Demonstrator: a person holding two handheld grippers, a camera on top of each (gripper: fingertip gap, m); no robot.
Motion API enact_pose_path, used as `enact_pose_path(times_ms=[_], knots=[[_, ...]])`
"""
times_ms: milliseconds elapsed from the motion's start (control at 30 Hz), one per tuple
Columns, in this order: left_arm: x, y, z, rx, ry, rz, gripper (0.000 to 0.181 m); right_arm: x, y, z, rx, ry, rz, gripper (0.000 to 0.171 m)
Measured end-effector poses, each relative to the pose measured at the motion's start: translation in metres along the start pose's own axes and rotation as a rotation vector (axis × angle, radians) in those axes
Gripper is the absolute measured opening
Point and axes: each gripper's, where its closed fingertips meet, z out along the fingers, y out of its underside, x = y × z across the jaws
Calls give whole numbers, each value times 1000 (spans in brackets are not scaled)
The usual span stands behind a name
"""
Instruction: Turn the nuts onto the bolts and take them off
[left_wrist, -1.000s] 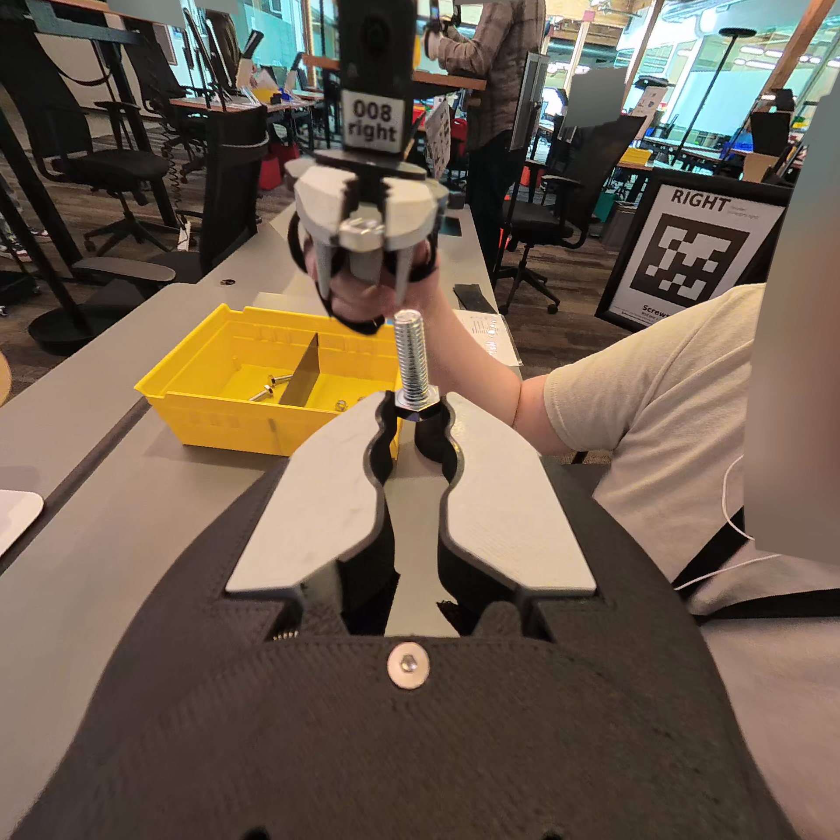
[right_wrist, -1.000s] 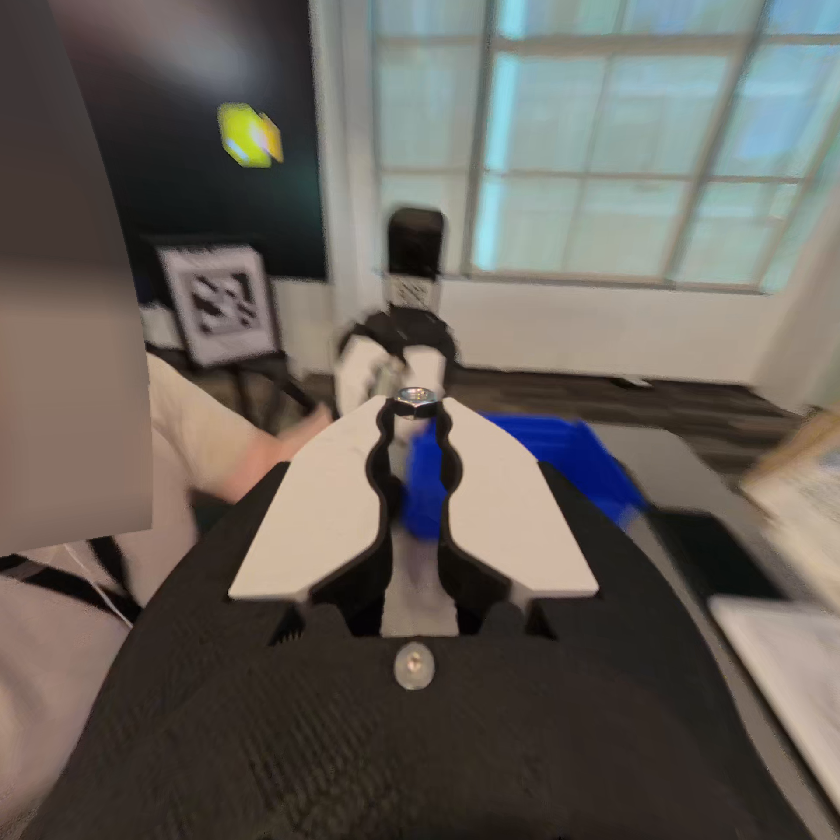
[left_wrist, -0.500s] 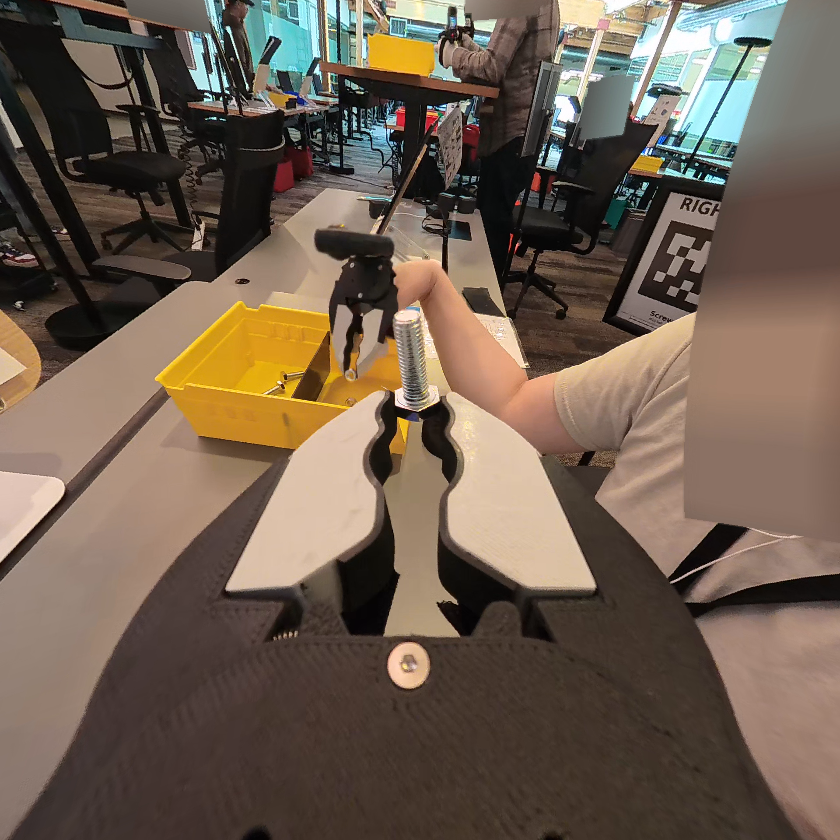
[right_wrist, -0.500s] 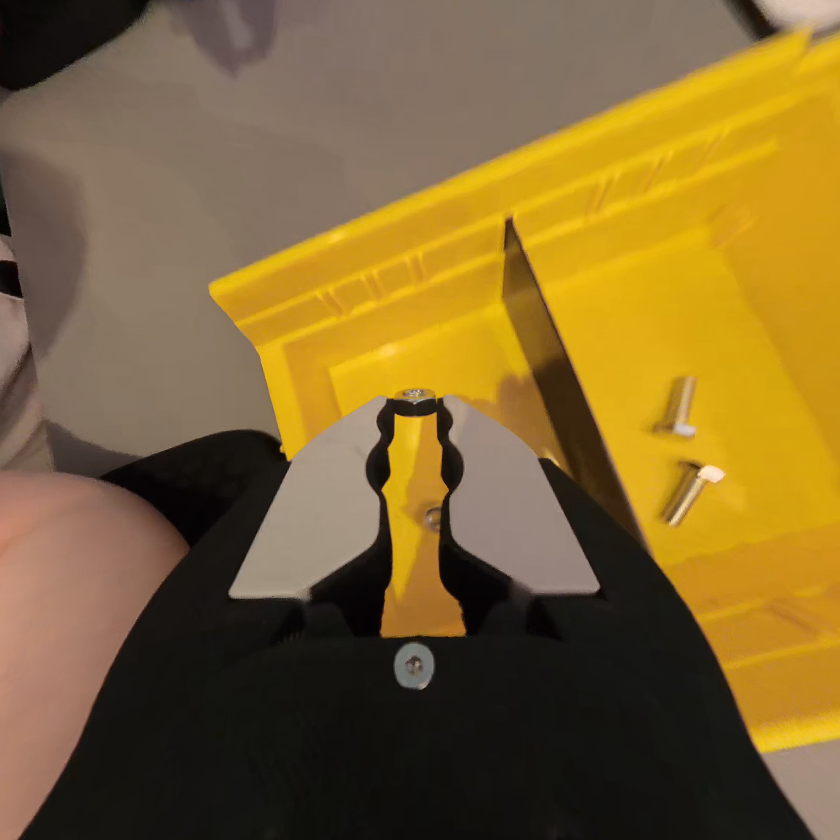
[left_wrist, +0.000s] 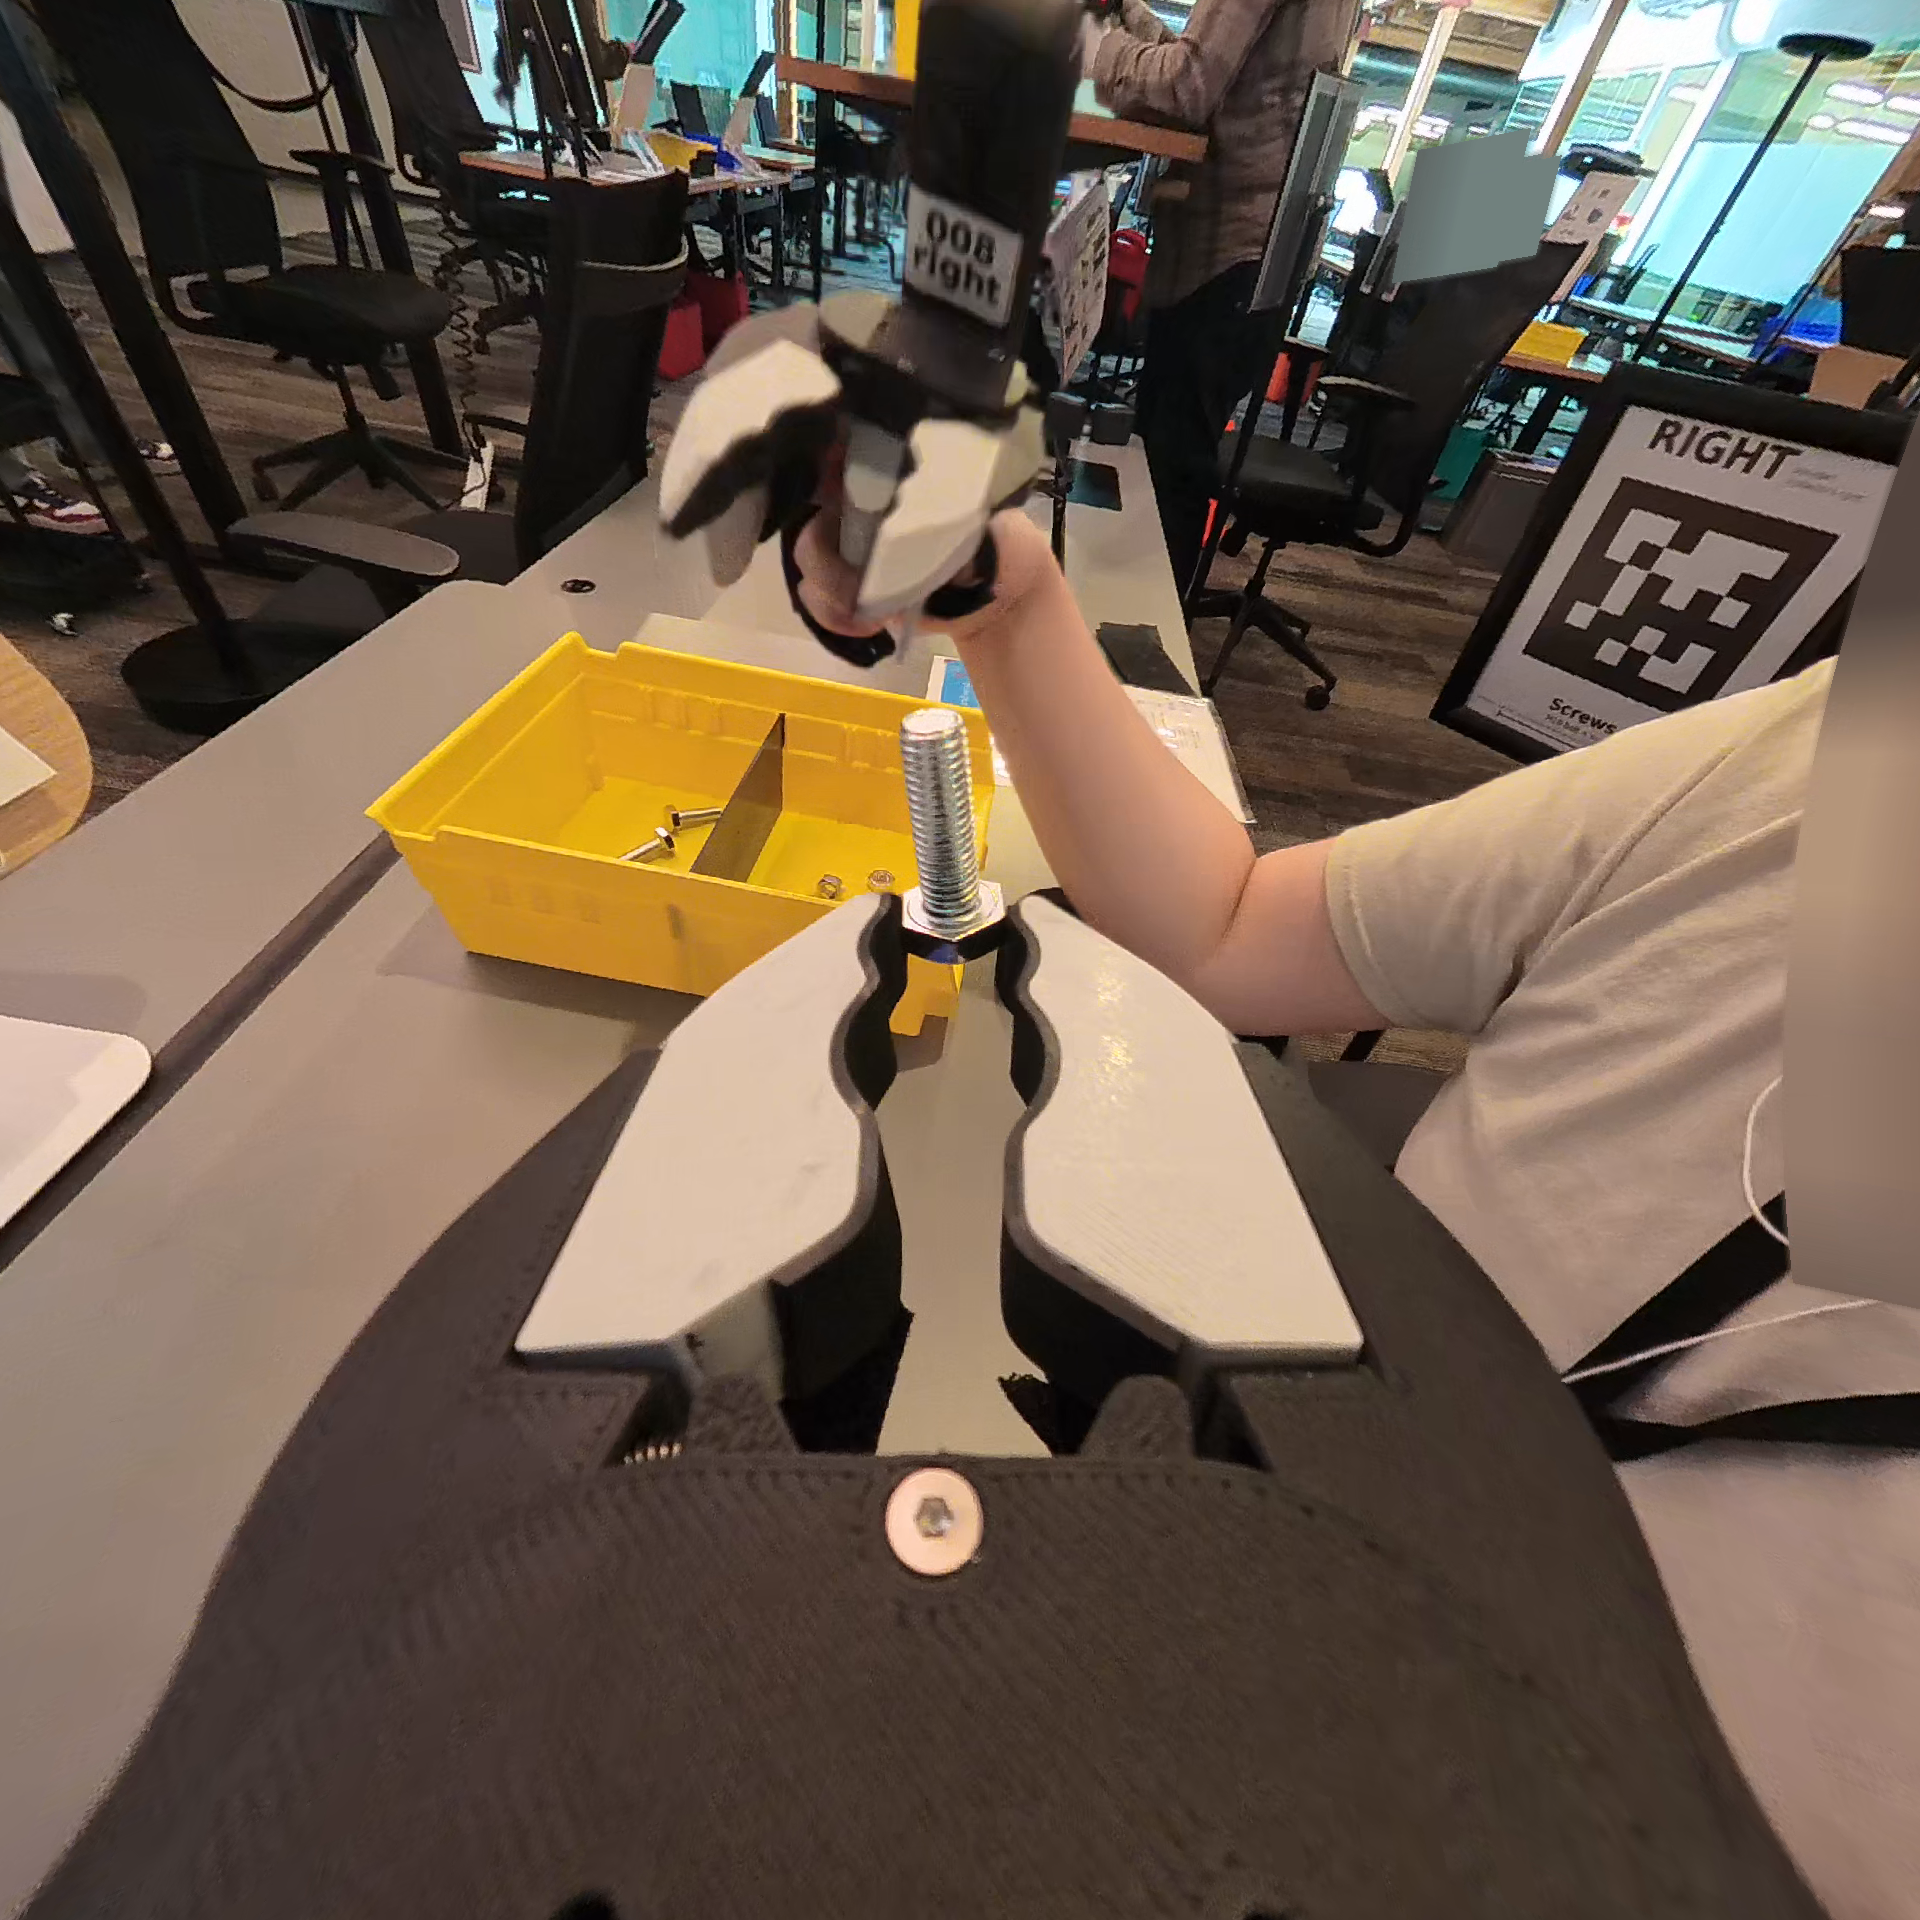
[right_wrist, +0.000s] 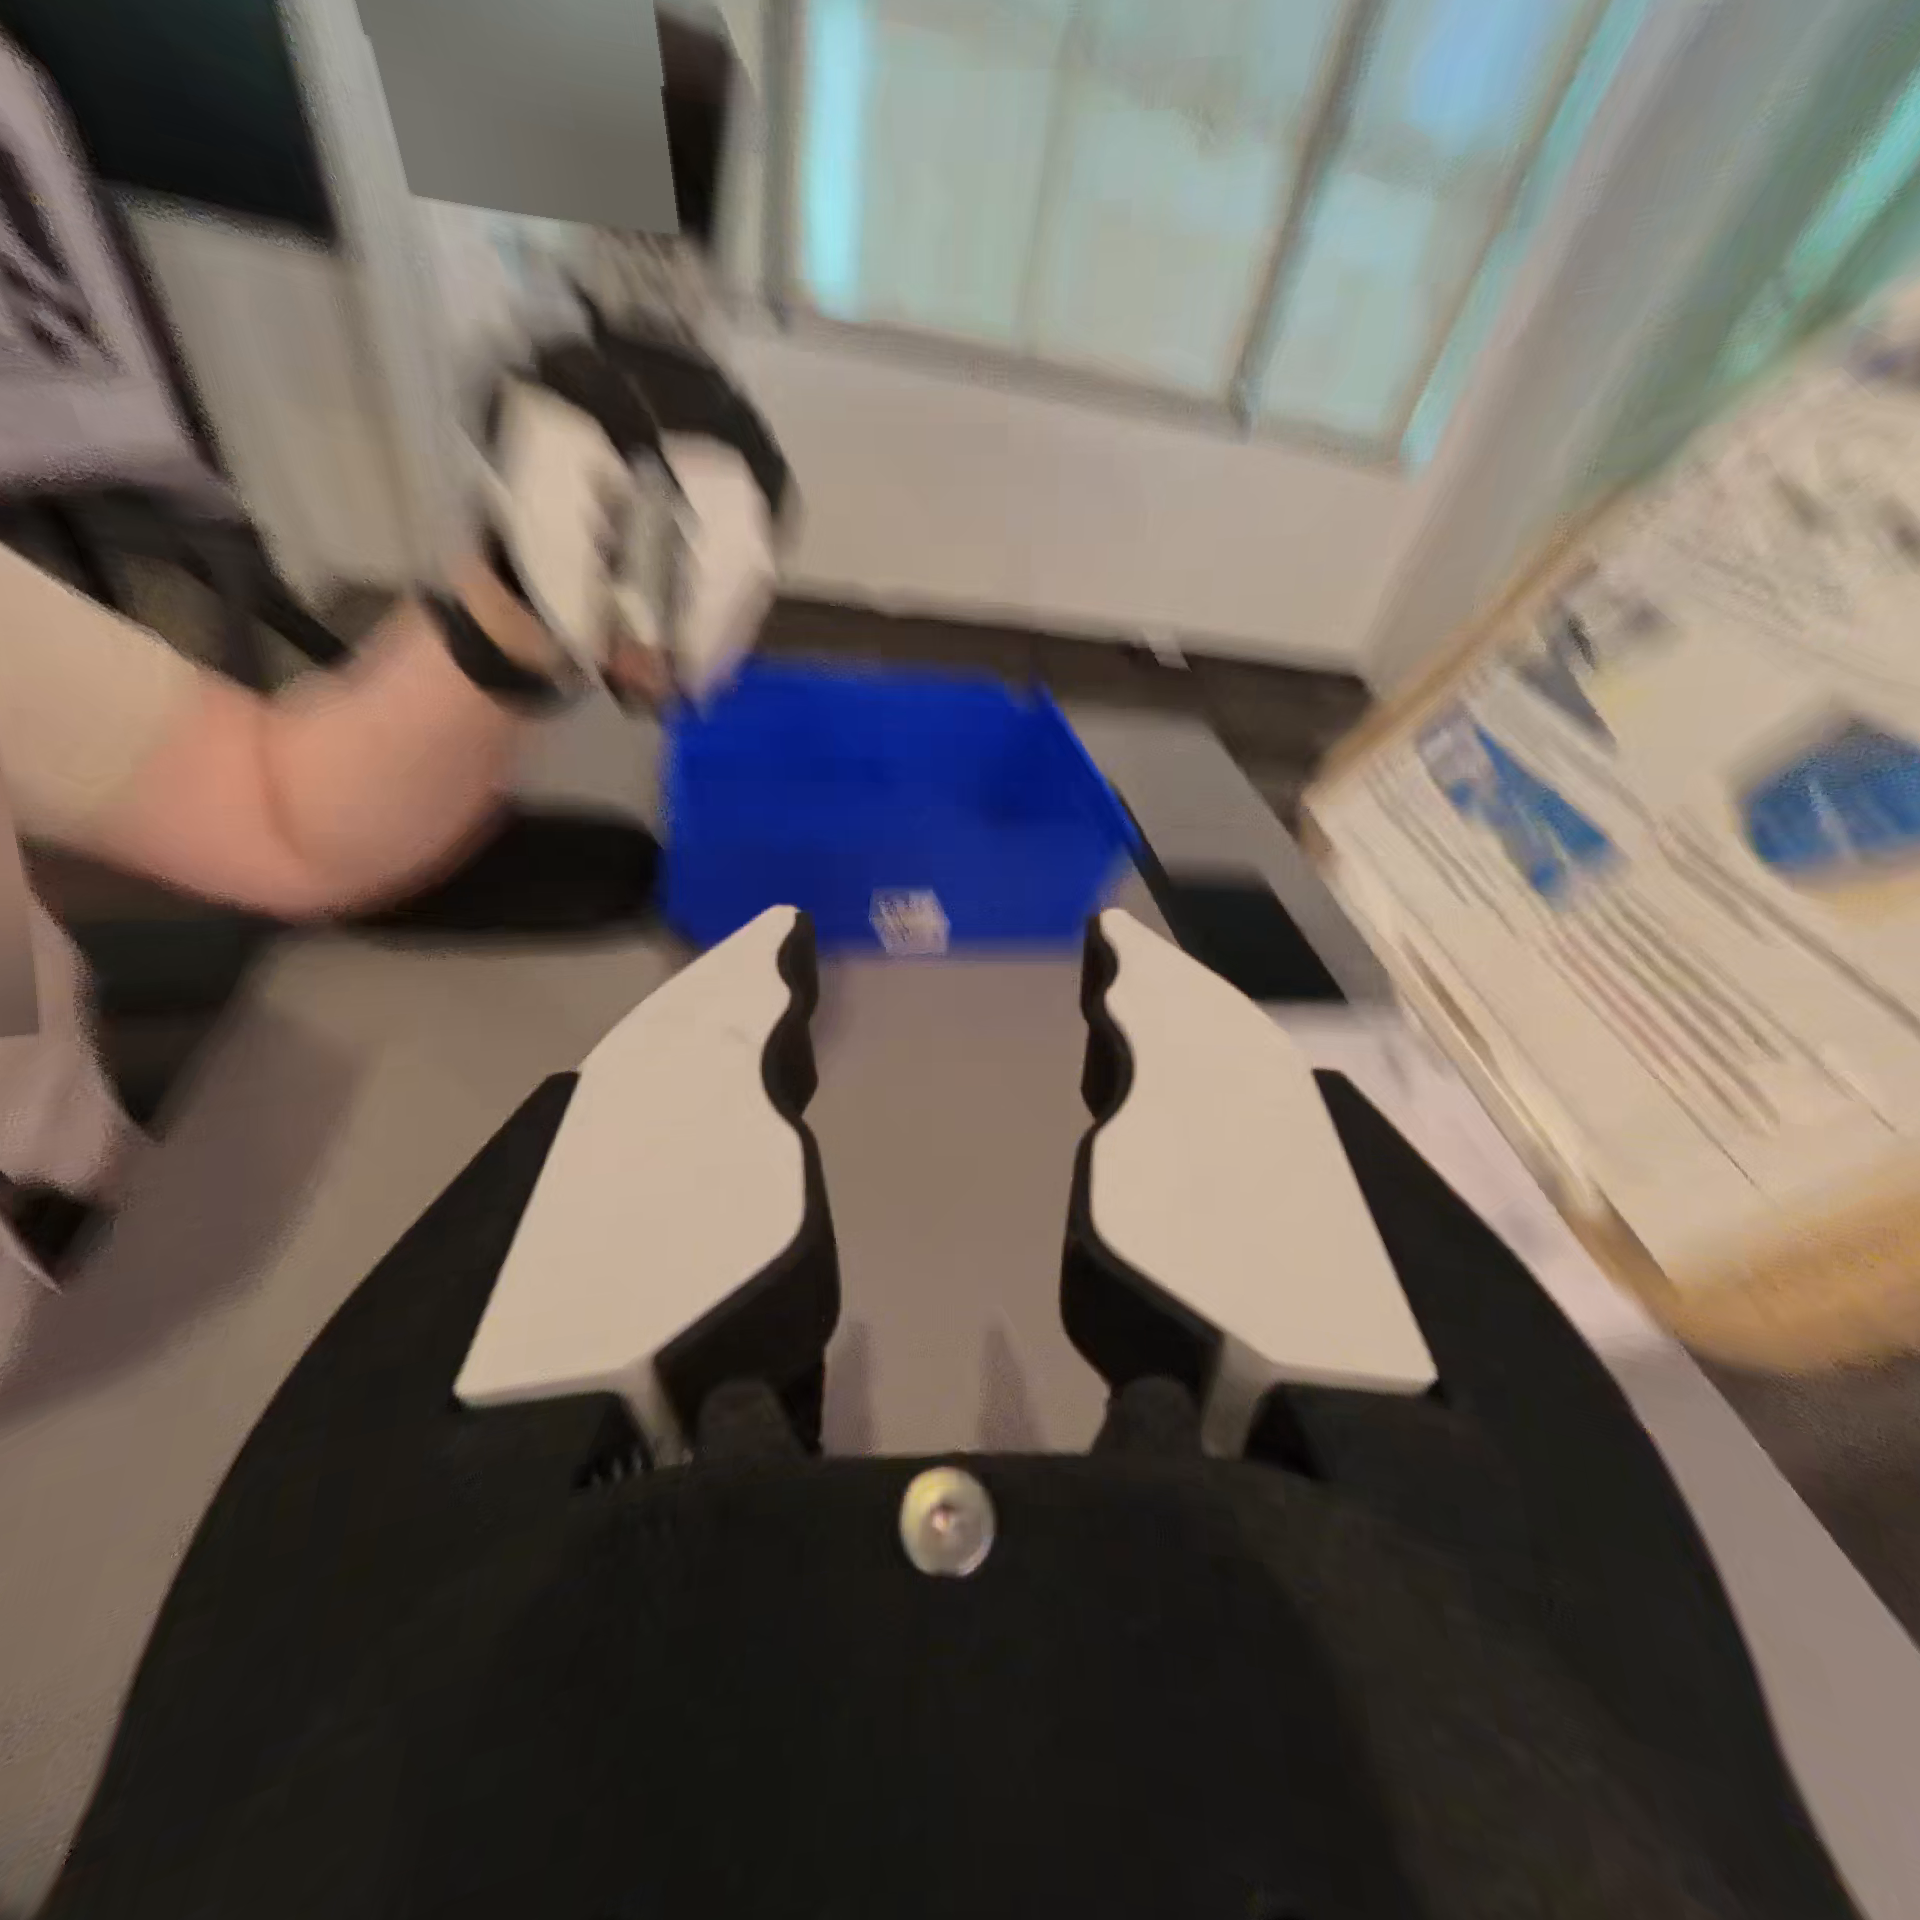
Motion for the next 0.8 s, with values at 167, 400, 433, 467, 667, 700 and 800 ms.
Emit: enact_pose_path(times_ms=[167,400,433,467,667,700,800], knots=[[-4,1,0,7,-10,-12,18,-48,-35,76,142,-273,247,44],[-9,4,0,3,-16,-47,19,-56,-26,100,118,-332,297,11],[-10,4,-2,6,-7,-67,27,-44,-25,95,116,-273,285,11],[-10,3,-4,12,-2,-89,33,-27,-23,85,110,-194,266,11],[-18,2,-22,21,-44,-111,32,132,120,-62,-497,692,218,11],[-19,3,-23,10,-51,-108,32,143,156,-93,-680,783,243,11],[-25,9,-25,-26,-82,-109,32,143,237,-146,-1065,817,324,11]])
